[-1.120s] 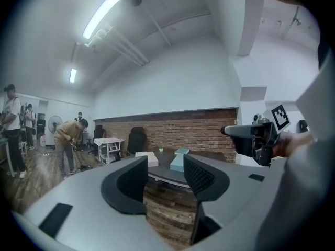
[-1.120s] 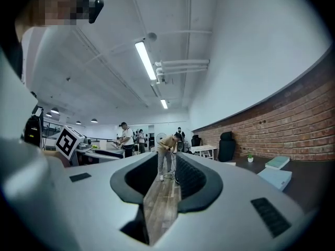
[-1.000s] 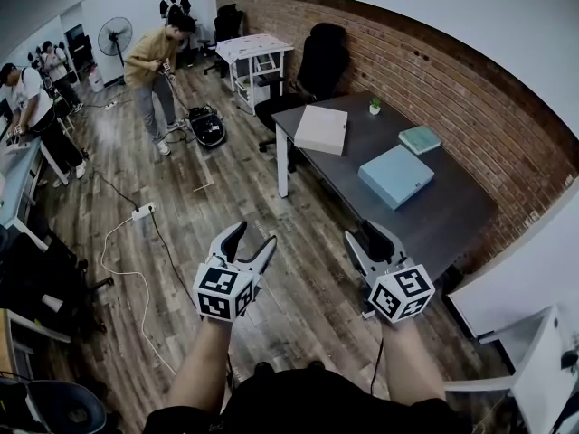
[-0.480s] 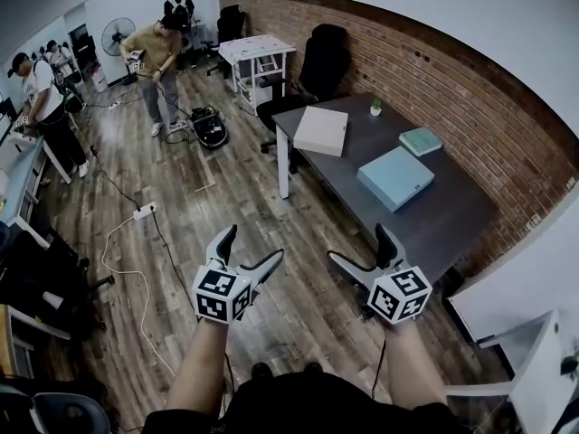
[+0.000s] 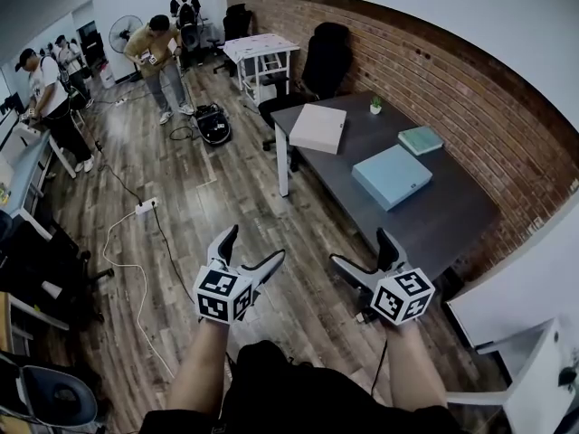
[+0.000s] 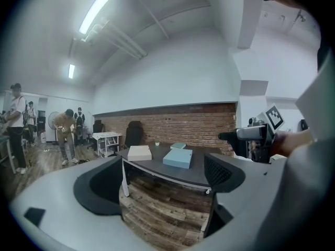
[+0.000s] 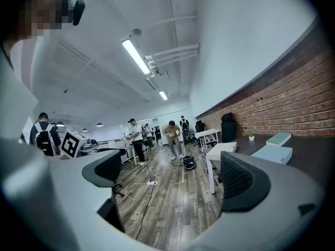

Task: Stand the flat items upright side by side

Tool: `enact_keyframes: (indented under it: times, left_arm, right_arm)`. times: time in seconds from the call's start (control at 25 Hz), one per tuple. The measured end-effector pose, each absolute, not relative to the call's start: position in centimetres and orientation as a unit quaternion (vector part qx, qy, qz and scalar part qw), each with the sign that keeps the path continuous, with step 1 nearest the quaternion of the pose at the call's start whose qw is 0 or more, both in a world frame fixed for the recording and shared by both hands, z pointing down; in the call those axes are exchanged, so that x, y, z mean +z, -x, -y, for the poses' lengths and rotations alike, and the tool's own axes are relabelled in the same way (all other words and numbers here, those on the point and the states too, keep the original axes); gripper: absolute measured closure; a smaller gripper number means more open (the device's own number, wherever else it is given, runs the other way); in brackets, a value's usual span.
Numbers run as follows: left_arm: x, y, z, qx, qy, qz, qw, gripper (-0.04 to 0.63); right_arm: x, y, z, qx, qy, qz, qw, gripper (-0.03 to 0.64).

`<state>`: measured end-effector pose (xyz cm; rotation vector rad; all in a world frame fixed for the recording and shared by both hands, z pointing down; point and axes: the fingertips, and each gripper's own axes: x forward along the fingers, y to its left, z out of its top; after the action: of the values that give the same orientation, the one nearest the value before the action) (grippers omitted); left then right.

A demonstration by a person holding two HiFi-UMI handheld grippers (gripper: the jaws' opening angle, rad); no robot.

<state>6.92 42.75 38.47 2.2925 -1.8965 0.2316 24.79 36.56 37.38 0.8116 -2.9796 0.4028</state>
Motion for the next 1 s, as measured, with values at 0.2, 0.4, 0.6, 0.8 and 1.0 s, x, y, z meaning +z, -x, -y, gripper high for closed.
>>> enact_keyframes:
  times: [0.2, 0.4, 0.6, 0.8, 1.0]
  left_arm:
    - [38.8, -7.1, -40.9, 0.071, -0.769, 0.63, 0.081, 0.11]
    - [40.0, -6.4, -37.3, 0.064, -0.773, 0.625, 0.091, 0.11]
    - [40.8, -4.2, -32.4, 0.05, -0.781, 0.615, 0.098, 0.109]
    - [42.6, -0.1, -26.8, 0.069, -0.781, 0.61, 0.116, 0.11]
    - [43.8, 4.5, -21.3, 0.085, -0.781, 0.606, 0.127, 0.11]
  right_arm:
    - [37.4, -24.4, -35.3, 0.127, -0.254, 0.959, 0.011, 0.038]
    - [38.0, -23.0, -32.4, 0.123, -0.251, 0.96, 0.019, 0.04]
    - [39.0, -20.4, -27.6, 0.124, -0.254, 0.959, 0.03, 0.04]
    - [40.4, -16.3, -22.1, 0.14, -0.26, 0.954, 0.043, 0.04]
    - [41.8, -11.6, -16.5, 0.156, -0.263, 0.951, 0.053, 0.04]
